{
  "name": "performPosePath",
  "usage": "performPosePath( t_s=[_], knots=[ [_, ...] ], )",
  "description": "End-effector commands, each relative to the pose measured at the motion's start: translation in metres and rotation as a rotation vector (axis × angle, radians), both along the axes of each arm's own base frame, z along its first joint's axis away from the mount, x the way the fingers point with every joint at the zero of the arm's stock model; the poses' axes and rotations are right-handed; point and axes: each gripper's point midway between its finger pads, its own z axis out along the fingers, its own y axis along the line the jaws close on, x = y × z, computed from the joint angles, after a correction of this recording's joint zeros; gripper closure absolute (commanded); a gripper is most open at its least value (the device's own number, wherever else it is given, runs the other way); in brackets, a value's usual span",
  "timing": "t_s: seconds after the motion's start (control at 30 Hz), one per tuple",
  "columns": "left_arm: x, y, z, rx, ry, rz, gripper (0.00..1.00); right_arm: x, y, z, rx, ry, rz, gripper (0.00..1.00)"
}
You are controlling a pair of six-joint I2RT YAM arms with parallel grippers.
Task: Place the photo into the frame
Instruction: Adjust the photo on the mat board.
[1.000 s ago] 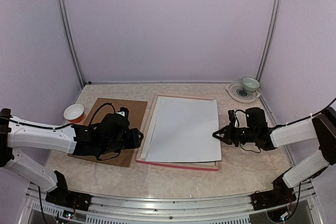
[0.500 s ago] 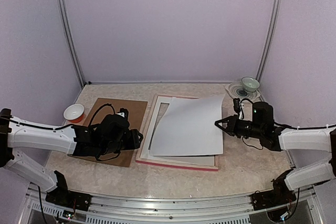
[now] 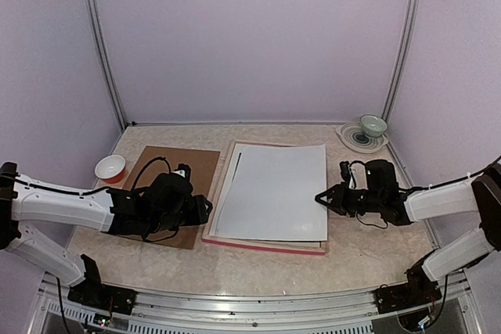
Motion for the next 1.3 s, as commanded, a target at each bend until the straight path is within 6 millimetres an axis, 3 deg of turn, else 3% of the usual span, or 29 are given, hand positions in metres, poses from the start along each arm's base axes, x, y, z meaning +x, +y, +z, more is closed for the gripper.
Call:
performPosePath(
  t_s=[0.0,0.37,0.63,0.83,1.07,1.27],
  knots=[
    [0.0,-0.002,0.003,-0.019,-0.011,0.001,0.47,0.002,0.008,0.018,0.035,-0.036,0.025,0.79],
    [-0.001,0.0,0.0,-0.004,-0.007,0.003,0.47,0.022,0.018,0.022,0.113,-0.064,0.025,0.64],
    [-0.004,0.008,-0.002,-0.004,-0.009,0.015,0.47,0.033,0.014,0.004,0.066,0.004,-0.011,0.52],
    [-0.004,0.006,-0.003,-0.006,-0.006,0.012,0.47,0.04,0.012,-0.009,0.095,0.076,-0.031,0.51],
    [-0.004,0.006,-0.002,-0.007,-0.007,0.013,0.47,0.04,0.021,-0.005,0.195,0.102,-0.008,0.57],
    [-0.005,0.008,-0.003,-0.007,-0.005,0.015,0.47,0.032,0.026,0.007,0.304,0.084,0.024,0.78]
  ],
)
